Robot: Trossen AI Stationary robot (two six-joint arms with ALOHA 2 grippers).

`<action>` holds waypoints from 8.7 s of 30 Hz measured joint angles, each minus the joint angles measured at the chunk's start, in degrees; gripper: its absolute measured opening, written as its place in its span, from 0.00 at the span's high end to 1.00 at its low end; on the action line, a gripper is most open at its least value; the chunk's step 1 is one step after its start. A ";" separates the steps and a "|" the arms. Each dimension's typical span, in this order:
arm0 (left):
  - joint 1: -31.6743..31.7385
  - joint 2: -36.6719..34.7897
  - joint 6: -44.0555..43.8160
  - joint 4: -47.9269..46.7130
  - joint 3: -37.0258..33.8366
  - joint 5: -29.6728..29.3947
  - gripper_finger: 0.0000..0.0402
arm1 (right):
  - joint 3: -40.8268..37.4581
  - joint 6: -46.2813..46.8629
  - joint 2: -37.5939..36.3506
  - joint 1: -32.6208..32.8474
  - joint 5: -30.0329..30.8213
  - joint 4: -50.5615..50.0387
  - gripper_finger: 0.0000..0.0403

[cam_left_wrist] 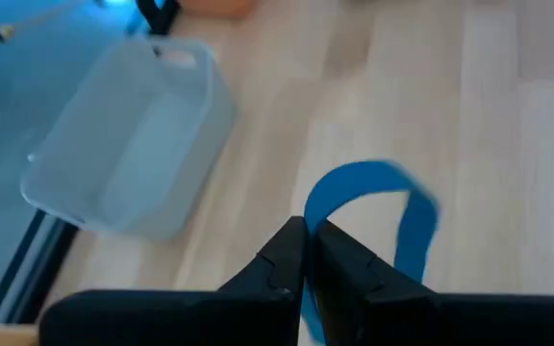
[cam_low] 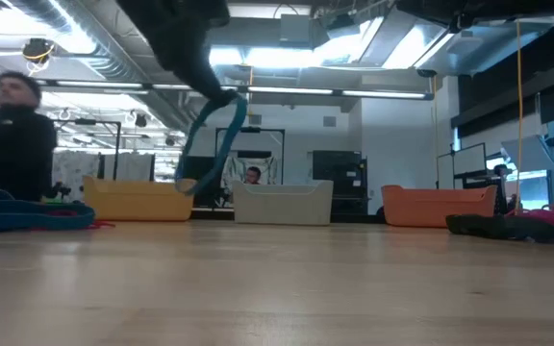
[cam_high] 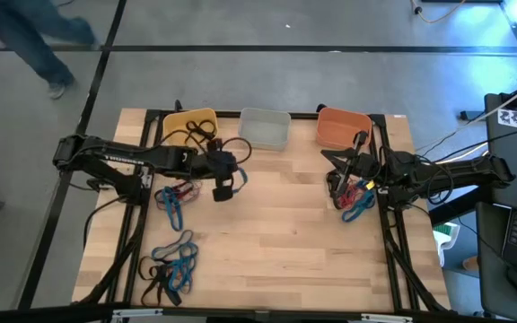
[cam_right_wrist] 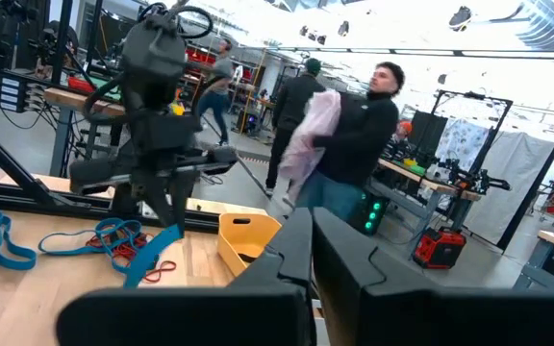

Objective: Sort rubber bands into baskets
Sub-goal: Put the blue rubber band into the grey bin, then put the red rubber band into the orange bin

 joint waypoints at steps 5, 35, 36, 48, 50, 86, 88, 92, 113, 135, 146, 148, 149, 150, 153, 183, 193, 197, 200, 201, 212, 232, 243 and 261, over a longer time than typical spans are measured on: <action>2.79 0.00 2.23 6.66 0.00 -0.01 0.95 | 0.00 0.00 -0.02 0.00 0.00 0.00 0.96; 21.62 16.01 7.94 43.30 -0.01 0.29 0.95 | 0.00 0.00 -0.01 -0.01 0.00 -0.06 0.96; 22.03 16.85 7.92 43.74 -0.02 0.31 0.95 | 0.00 0.00 0.00 0.00 -0.02 -0.05 0.96; 24.28 21.81 4.59 43.52 -0.02 0.32 0.83 | 0.00 0.00 -0.01 0.00 0.00 -0.10 0.96; 23.87 21.23 4.70 42.07 -0.02 0.31 0.76 | 0.00 0.00 -0.02 0.01 0.00 -0.15 0.96; 28.40 17.04 -3.80 26.37 -0.09 6.57 0.61 | 0.00 -0.22 -0.02 -0.01 0.22 0.03 0.96; 27.29 15.81 -2.73 26.80 -0.09 7.17 0.61 | 0.00 -0.22 0.00 -0.01 0.22 0.01 0.96; 24.00 13.27 -0.72 26.94 -0.09 7.20 0.61 | 0.00 -0.22 -0.02 0.00 0.27 -0.05 0.96; 16.34 6.61 12.53 67.93 -16.85 30.95 0.61 | 1.53 5.73 8.35 -0.01 9.81 -5.56 0.96; 16.04 -7.39 11.77 54.25 -20.68 30.61 0.61 | 8.17 43.83 9.62 0.01 1.98 -47.05 0.96; 16.04 -7.38 10.88 54.27 -20.68 30.48 0.61 | 8.17 56.21 10.49 0.01 -8.02 -60.02 0.96; 16.04 -7.37 10.76 54.28 -20.68 30.46 0.61 | 8.17 57.57 11.42 0.01 -8.83 -62.20 0.96; 16.04 -7.37 10.76 54.26 -20.68 30.46 0.61 | 8.17 58.43 12.09 0.01 -8.81 -63.32 0.96; 16.04 -7.37 10.74 54.25 -20.68 30.46 0.61 | 8.17 58.72 12.84 -0.01 -8.61 -64.84 0.96; 16.05 -7.37 10.72 54.25 -20.68 30.46 0.61 | 8.17 60.30 15.66 -0.02 -5.95 -68.30 0.96; 16.04 -7.32 10.50 53.35 -20.67 30.46 0.61 | 12.79 48.00 32.98 -19.62 -16.12 -81.03 0.79; 16.04 -7.32 10.50 53.34 -20.65 30.46 0.61 | 12.76 47.84 32.98 -19.58 -14.62 -80.56 0.61; 16.05 -7.32 10.52 53.34 -20.65 30.46 0.61 | 12.74 47.83 32.98 -19.51 -12.93 -80.47 0.65; 16.06 -7.32 10.52 53.36 -20.65 30.44 0.61 | 12.74 47.95 32.98 -19.51 -13.79 -80.44 0.71; 16.05 -7.32 10.52 53.34 -20.65 30.46 0.61 | 12.72 47.93 33.02 -19.51 -14.37 -80.30 0.73; 16.06 -7.32 10.54 53.22 -20.65 30.45 0.61 | 12.72 46.76 37.51 -19.51 -13.38 -79.58 0.80; 16.06 -7.32 10.68 53.23 -20.65 30.24 0.61 | 12.72 44.65 37.72 -19.51 -12.74 -79.55 0.99; 16.17 -7.32 10.69 53.20 -20.65 30.07 0.61 | 19.51 43.43 34.18 -19.51 -5.29 -84.01 1.00; 16.17 -7.32 10.63 53.18 -20.65 30.07 0.61 | 30.33 39.23 33.51 -19.51 11.44 -86.56 1.00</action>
